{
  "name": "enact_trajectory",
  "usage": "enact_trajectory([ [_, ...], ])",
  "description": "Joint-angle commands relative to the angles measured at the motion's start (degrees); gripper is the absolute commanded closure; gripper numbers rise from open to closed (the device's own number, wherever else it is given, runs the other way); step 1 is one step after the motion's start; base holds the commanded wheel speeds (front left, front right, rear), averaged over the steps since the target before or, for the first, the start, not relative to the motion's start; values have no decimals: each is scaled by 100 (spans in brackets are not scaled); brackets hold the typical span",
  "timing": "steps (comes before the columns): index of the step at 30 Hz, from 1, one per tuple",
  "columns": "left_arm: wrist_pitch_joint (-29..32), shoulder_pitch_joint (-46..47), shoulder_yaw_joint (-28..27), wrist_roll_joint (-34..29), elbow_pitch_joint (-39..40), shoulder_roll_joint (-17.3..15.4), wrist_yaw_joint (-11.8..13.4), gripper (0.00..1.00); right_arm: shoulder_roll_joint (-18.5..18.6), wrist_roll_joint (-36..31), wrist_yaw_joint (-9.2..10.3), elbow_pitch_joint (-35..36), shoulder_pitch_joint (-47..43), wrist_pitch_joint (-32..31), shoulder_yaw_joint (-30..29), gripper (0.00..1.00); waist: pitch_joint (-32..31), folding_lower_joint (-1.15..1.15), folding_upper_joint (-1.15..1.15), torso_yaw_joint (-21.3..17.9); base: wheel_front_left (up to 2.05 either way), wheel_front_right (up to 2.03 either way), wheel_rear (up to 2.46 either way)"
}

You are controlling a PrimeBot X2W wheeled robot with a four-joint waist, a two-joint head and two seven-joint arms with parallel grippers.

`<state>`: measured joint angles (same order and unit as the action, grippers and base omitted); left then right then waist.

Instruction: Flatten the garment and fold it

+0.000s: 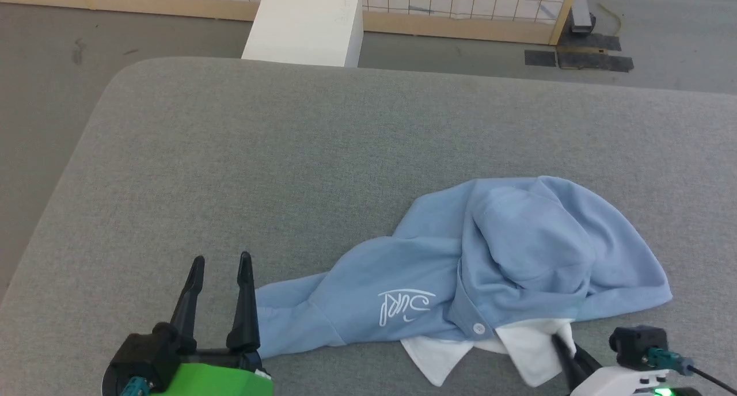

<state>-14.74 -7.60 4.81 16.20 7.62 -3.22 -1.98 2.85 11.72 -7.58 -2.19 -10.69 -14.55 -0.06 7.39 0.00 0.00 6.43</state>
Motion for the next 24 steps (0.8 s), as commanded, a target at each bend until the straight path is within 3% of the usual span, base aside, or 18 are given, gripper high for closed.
enact_trajectory([
  [1, -26, -27, -13, -10, -23, 30, -28, 0, 3, 11, 9, 25, 120, 89, -50, 100, -25, 0, 0, -10, 0, 0, 0],
  [9, -26, -37, 117, 166, -37, 33, 51, 0, 24, -237, 9, 1007, 762, -139, -45, 100, -71, 0, 0, -71, 0, 0, 0],
  [14, -26, 30, 226, 228, -58, 34, 81, 0, 455, -134, 9, 1720, 1870, -755, 129, 100, -8, 0, 0, -83, 0, 0, 0],
  [17, -26, 102, 318, 244, -99, 34, 72, 0, 807, 4, 9, 1850, 2712, -1110, 275, 100, 55, 0, 0, -19, 0, 0, 0],
  [24, -26, 194, 381, 291, -166, 34, 102, 0, 1032, 257, 9, 1766, 3942, -1462, 689, 100, 185, 0, 0, 151, 0, 0, 0],
])
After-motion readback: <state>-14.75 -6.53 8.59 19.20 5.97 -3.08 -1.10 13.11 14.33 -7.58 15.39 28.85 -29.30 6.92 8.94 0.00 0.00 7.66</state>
